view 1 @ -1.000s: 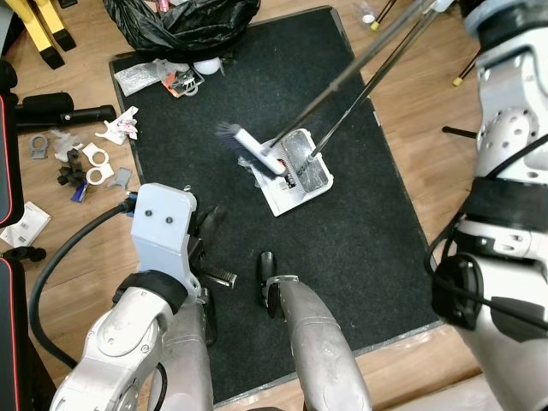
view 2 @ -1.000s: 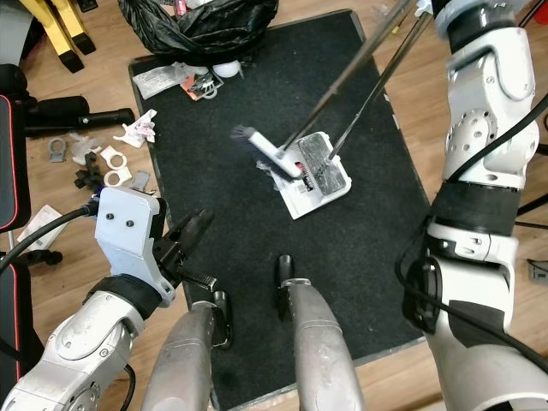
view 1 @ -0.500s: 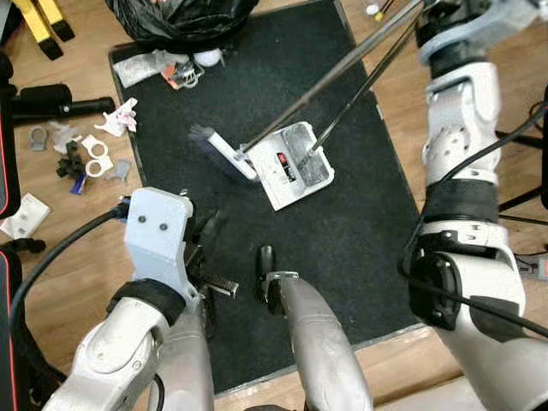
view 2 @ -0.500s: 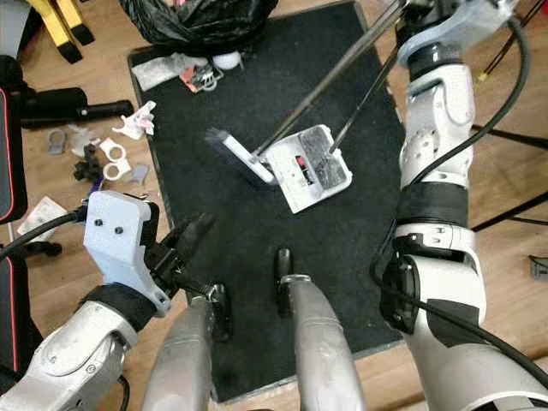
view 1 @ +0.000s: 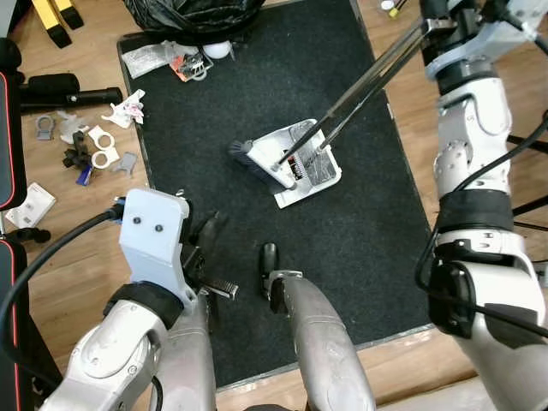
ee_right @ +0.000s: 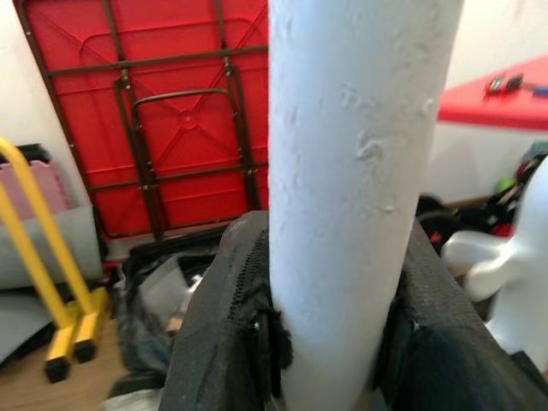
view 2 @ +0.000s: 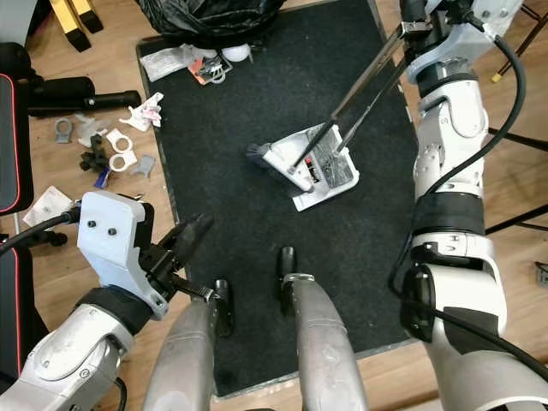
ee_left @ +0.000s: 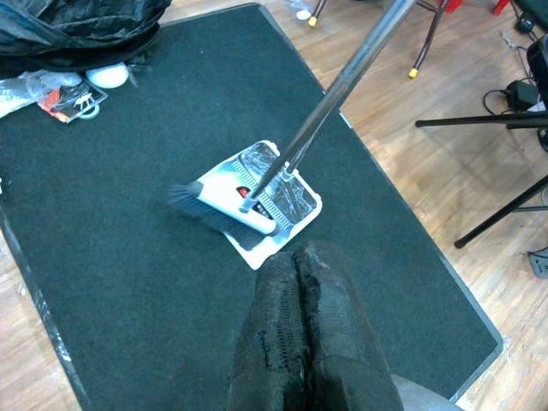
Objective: Sweep floor
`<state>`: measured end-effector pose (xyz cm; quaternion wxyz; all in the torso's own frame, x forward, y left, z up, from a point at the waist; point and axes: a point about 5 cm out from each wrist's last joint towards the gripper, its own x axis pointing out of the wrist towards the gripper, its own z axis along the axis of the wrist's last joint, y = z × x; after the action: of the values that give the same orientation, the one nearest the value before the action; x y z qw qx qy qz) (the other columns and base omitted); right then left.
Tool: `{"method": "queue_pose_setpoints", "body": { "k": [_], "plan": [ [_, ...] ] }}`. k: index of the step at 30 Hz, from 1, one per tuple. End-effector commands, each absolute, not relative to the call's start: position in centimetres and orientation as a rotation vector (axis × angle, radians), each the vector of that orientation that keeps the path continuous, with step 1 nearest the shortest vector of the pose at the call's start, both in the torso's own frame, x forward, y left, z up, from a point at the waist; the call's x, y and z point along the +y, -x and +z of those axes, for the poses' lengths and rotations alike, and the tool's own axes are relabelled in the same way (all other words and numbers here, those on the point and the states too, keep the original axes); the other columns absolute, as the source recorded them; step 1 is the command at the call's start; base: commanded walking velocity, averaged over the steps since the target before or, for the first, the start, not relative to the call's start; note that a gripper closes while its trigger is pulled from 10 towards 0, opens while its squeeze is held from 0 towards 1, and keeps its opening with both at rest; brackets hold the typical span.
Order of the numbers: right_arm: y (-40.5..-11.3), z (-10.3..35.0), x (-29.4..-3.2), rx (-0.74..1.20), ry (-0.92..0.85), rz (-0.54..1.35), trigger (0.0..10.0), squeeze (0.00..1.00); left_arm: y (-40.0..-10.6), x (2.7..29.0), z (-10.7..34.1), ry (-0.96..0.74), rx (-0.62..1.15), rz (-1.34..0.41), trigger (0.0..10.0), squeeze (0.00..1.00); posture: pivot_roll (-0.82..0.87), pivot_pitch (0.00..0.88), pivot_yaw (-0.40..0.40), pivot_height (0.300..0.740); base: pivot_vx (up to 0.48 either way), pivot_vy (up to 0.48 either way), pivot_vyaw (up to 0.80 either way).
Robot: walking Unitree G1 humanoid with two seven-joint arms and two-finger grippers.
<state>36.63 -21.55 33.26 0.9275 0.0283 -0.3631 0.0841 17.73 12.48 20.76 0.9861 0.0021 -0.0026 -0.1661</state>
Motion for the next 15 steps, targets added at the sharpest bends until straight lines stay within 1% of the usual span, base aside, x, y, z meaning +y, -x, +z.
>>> {"method": "queue_pose_setpoints", "body": {
  "k": [1, 5, 15],
  "plan": [
    [-35.3, 34.9, -22.6, -0.844, 0.041, 0.135, 10.0, 0.0, -17.5, 12.4, 20.1, 0.007, 0.037, -0.341, 10.0, 0.0, -0.04, 0.557, -0.113, 0.74, 0.0, 0.0, 0.0],
    [-34.8, 35.9, -23.1, -0.871, 0.058, 0.103, 10.0, 0.0, -17.8, 12.3, 20.0, 0.009, 0.039, -0.34, 10.0, 0.0, -0.05, 0.546, -0.116, 0.74, 0.0, 0.0, 0.0],
    [-34.1, 38.0, -22.8, -0.942, 0.072, 0.069, 10.0, 0.0, -18.4, 12.2, 19.6, 0.015, 0.044, -0.341, 10.0, 0.0, -0.06, 0.509, -0.123, 0.74, 0.0, 0.0, 0.0]
  ]
}}
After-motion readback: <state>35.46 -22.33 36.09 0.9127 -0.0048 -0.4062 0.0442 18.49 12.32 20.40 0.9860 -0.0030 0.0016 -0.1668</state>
